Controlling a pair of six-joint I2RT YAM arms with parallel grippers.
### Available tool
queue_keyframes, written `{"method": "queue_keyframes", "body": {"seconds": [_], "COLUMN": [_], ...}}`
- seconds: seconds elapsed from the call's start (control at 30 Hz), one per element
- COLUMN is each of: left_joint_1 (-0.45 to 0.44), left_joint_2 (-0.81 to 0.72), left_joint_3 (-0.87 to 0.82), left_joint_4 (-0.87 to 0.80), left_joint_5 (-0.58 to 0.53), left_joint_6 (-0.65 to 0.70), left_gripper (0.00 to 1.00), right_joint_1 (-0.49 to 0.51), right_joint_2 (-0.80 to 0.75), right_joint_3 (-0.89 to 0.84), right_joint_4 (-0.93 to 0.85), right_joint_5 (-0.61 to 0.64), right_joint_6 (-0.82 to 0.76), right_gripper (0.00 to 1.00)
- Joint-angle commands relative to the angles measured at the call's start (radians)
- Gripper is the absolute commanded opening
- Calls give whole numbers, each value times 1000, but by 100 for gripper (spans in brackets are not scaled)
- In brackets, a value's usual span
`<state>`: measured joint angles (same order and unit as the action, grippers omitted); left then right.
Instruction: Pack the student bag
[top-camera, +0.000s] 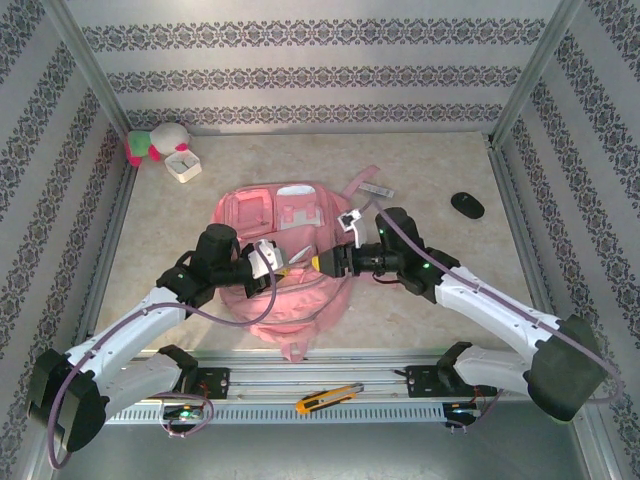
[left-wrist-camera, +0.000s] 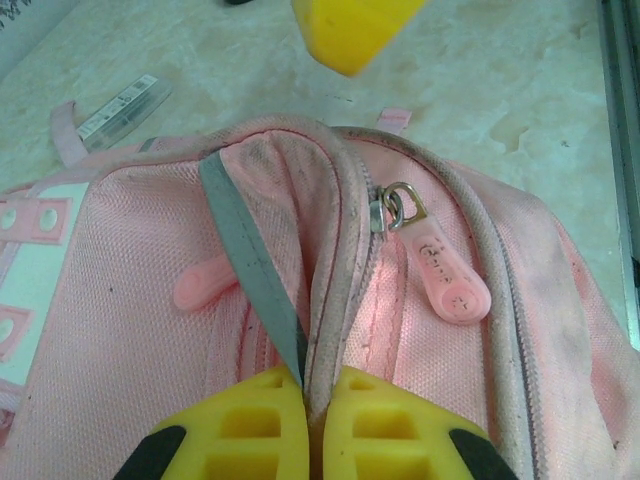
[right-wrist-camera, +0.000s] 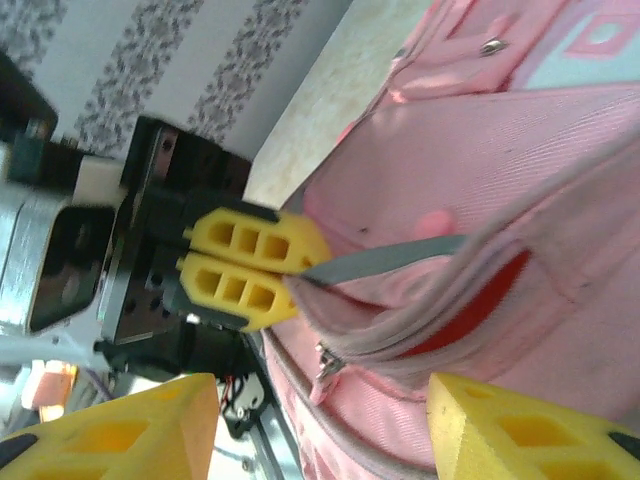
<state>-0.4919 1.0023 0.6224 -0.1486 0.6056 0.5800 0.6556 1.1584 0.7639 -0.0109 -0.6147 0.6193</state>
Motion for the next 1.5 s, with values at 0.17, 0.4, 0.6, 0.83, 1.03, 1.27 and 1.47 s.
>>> {"method": "queue_keyframes", "body": {"seconds": [0.17,0.4,0.6,0.83,1.03,1.27,1.47], "left_joint_1": [-14,-13,-12,-84,-272,-374,-409], "left_joint_2": [-33,-16,11,-139,-134,14,83], "left_joint_3": [19,40,137,206,259,293,298], "left_joint_4": [79,25,-90,-382,-578,-553,-460], "left_joint_5": [98,82,-34,-210,-401,-527,-610], "left_joint_6": [108,168,-5,-512,-889,-1094,-1130], "left_gripper": [0,0,42,54,48,47,47], "right_joint_1": [-4,11,48,79,115,132,134], "right_joint_2": [143,218,206,147,129,131,127], "right_joint_3": [91,145,109,100,97,89,83], "right_joint_4": [-83,-40,33,57,67,68,68], "right_joint_5": [-39,-39,84,218,282,291,292], "right_joint_6": [374,416,513,585,625,632,632], "right_gripper": [48,24,0,0,0,0,0]}}
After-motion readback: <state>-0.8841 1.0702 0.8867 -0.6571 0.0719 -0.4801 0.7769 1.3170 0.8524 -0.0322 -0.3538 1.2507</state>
